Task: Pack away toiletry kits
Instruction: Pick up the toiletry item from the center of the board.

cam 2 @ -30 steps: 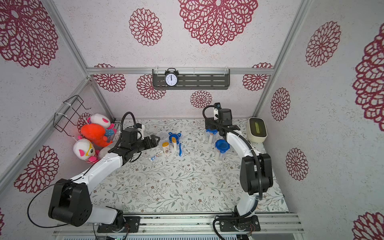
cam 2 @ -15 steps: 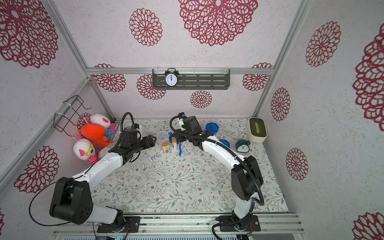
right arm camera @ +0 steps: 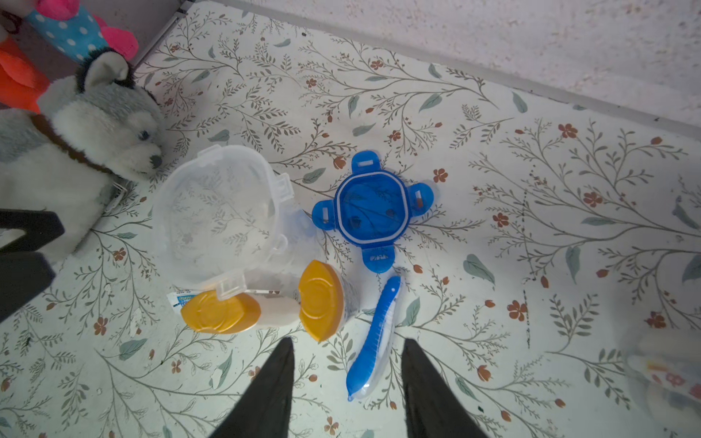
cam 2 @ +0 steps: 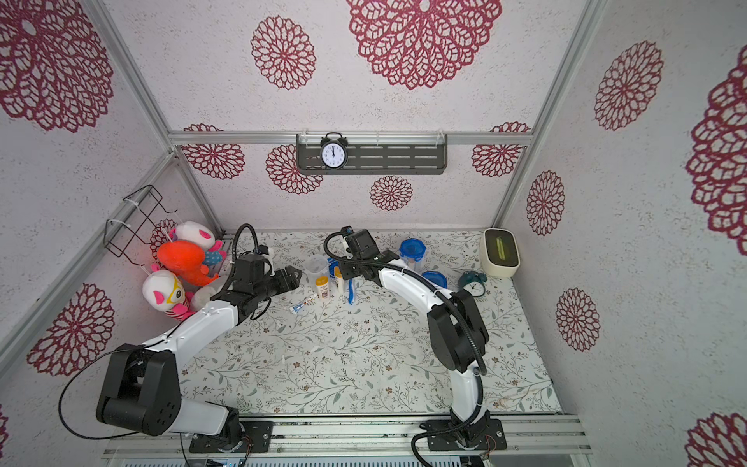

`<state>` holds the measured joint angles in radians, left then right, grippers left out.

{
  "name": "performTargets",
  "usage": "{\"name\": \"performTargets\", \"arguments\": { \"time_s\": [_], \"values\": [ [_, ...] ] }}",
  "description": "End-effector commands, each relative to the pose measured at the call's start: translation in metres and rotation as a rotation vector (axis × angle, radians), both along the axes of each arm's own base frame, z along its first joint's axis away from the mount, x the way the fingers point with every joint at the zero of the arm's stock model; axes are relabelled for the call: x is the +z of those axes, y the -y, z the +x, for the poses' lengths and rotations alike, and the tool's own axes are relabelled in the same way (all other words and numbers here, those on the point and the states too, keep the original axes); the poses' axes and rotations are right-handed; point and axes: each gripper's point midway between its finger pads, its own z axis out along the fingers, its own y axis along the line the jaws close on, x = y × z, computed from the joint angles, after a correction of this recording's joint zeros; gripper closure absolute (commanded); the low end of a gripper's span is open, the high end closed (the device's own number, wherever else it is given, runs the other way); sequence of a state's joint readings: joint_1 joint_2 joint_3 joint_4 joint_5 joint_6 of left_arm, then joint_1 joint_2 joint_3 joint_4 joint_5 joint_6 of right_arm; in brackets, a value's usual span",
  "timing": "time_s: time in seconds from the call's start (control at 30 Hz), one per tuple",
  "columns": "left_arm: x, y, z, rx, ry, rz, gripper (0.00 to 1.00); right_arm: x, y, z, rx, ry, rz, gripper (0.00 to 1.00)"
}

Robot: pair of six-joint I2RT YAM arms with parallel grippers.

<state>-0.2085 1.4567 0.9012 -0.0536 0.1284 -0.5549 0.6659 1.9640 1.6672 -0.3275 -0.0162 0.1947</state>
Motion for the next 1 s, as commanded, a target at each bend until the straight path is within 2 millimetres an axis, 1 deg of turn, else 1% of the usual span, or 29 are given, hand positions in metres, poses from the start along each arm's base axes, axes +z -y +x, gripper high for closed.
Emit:
{"name": "performTargets", "arguments": {
  "time_s": [0.0, 0.13, 0.43, 0.5, 0.6, 0.7, 0.77, 0.8, 0.9, 0.97],
  "values": [
    [0.017, 0.002, 0.005, -0.014, 0.061, -0.021, 0.20, 0.011, -0.009, 0.001, 0.049, 0.013, 0.024, 0.54],
    [0.016, 0.002, 0.006, -0.014, 0.059, -0.019, 0.20, 0.000, -0.017, 0.001, 0.074, -0.018, 0.024, 0.58],
    [0.012, -0.001, 0.008, -0.013, 0.053, -0.018, 0.20, -0.026, -0.021, 0.011, 0.063, -0.043, -0.021, 0.58],
    [0.011, -0.001, 0.009, -0.012, 0.052, -0.020, 0.20, -0.031, -0.022, 0.013, 0.066, -0.044, -0.032, 0.61],
    [0.008, -0.002, 0.011, -0.009, 0.050, -0.023, 0.20, -0.036, -0.024, 0.016, 0.072, -0.028, -0.058, 0.67],
    [0.009, -0.001, 0.015, -0.005, 0.059, -0.040, 0.21, -0.033, -0.026, 0.016, 0.080, -0.001, -0.074, 0.73],
    [0.012, 0.000, 0.018, -0.009, 0.074, -0.057, 0.21, -0.029, -0.026, 0.015, 0.083, 0.013, -0.081, 0.78],
    [0.015, 0.002, 0.020, -0.017, 0.085, -0.065, 0.22, -0.026, -0.024, 0.014, 0.080, 0.022, -0.085, 0.79],
    [0.018, 0.007, 0.024, -0.029, 0.089, -0.093, 0.22, -0.011, -0.016, 0.009, 0.069, 0.045, -0.094, 0.81],
    [0.019, 0.009, 0.027, -0.032, 0.085, -0.100, 0.23, 0.005, -0.007, 0.005, 0.047, 0.066, -0.100, 0.81]
  ]
}}
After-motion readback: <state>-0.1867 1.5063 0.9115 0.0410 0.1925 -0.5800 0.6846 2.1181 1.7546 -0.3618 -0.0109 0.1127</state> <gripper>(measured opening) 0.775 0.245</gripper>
